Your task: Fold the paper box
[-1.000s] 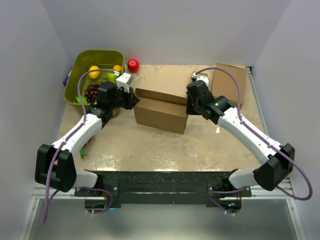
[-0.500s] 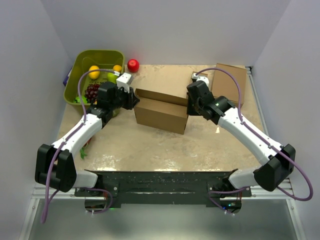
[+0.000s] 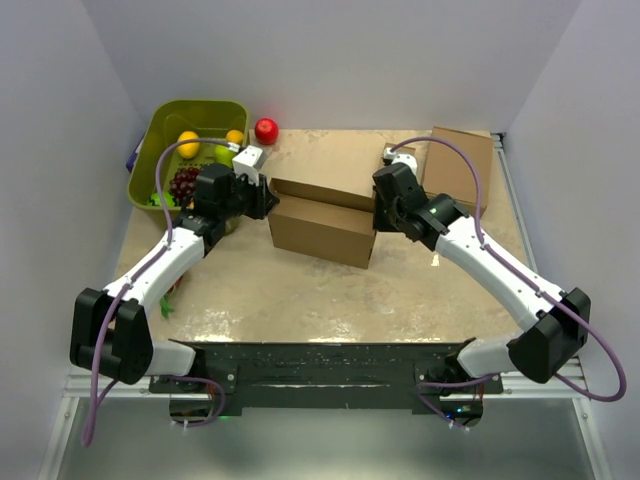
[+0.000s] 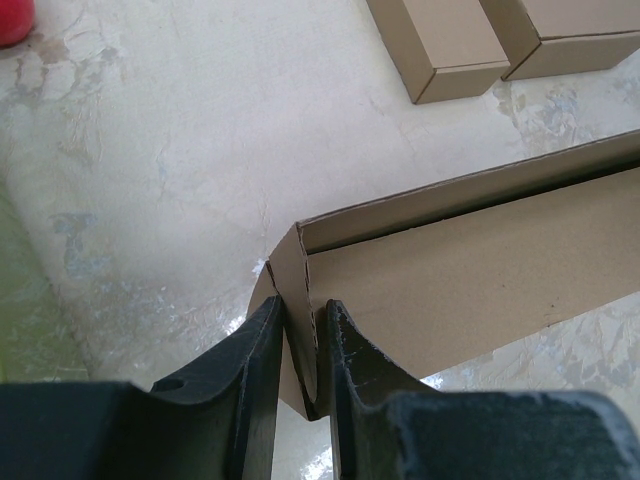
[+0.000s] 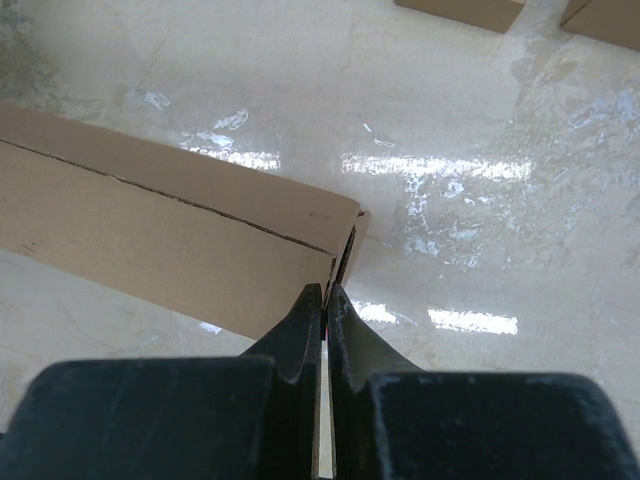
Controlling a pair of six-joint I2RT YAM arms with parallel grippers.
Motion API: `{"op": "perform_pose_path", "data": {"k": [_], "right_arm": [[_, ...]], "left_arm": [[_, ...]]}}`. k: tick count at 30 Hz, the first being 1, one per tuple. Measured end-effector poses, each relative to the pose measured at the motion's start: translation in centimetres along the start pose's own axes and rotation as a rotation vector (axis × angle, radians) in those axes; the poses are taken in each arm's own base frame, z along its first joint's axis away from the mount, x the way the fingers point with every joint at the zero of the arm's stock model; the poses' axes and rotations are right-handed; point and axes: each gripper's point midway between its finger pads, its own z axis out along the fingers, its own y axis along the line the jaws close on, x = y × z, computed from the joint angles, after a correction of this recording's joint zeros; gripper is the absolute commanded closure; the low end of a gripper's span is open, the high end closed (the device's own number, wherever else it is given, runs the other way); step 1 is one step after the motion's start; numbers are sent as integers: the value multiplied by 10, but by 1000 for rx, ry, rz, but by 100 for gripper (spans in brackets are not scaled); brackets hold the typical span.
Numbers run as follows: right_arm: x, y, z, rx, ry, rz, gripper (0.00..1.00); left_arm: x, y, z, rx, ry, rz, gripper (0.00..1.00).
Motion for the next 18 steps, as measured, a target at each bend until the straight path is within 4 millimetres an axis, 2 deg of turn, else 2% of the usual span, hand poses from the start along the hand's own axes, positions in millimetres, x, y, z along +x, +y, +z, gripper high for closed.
{"op": "perform_pose_path", "data": {"k": [8,10,11,14,18], "right_arm": [[4,-1,2,25,-10,-15,100],[4,-2,2,32,-15,-17,100],[5,-2,3,34,-16,-18,100],[5,-3,4,40,-19,-17,100],[5,-3,4,41,-18,-19,100]], "left_arm": [[0,-1,0,5,0,0,75],[0,-2,0,8,0,-1,66],[0,-2,-1,10,0,-1,56],[0,-7,-3,31,4,0,42],[2,-16,-12,51,20,7,35]]}}
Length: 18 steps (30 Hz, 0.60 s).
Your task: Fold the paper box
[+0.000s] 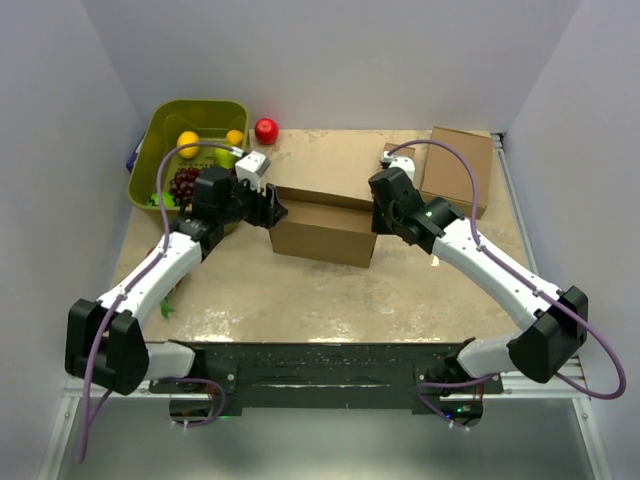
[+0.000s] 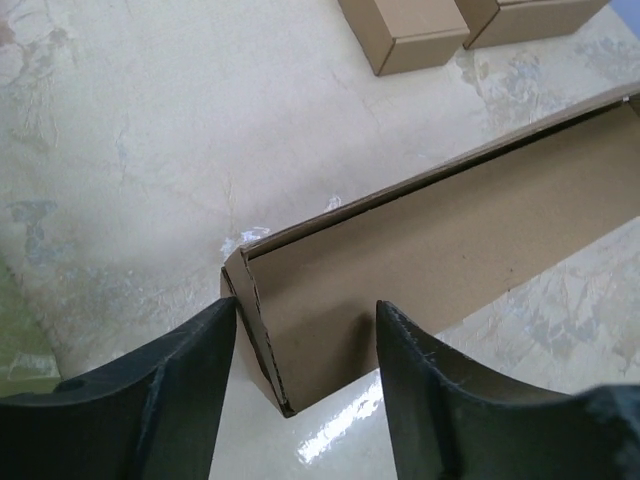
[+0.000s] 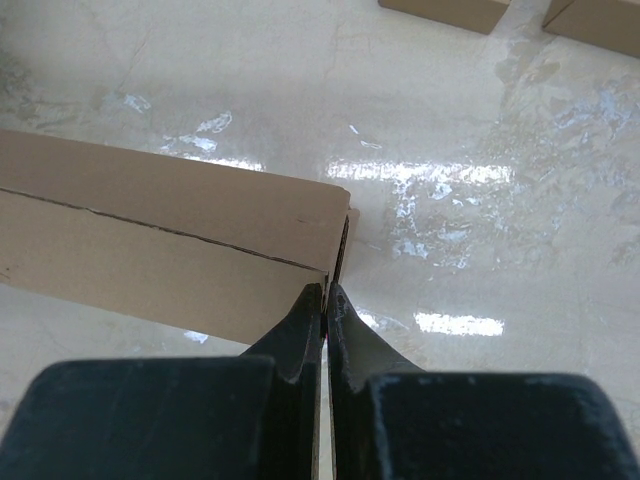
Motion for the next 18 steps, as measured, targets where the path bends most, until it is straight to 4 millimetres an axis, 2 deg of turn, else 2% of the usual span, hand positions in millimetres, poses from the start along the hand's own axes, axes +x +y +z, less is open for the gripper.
{"op": "perform_pose_path", "data": {"k": [5,10,18], "right_arm": [[0,0,0,-2,1,0,100],[0,1,0,-4,3,0,100],[1,1,0,-4,3,-1,100]], "left_arm": [[5,-5,-13,-3,28,7,35],[8,-1,-25,-52,46,23,35],[7,8,-37,-123,47,25,44]]}}
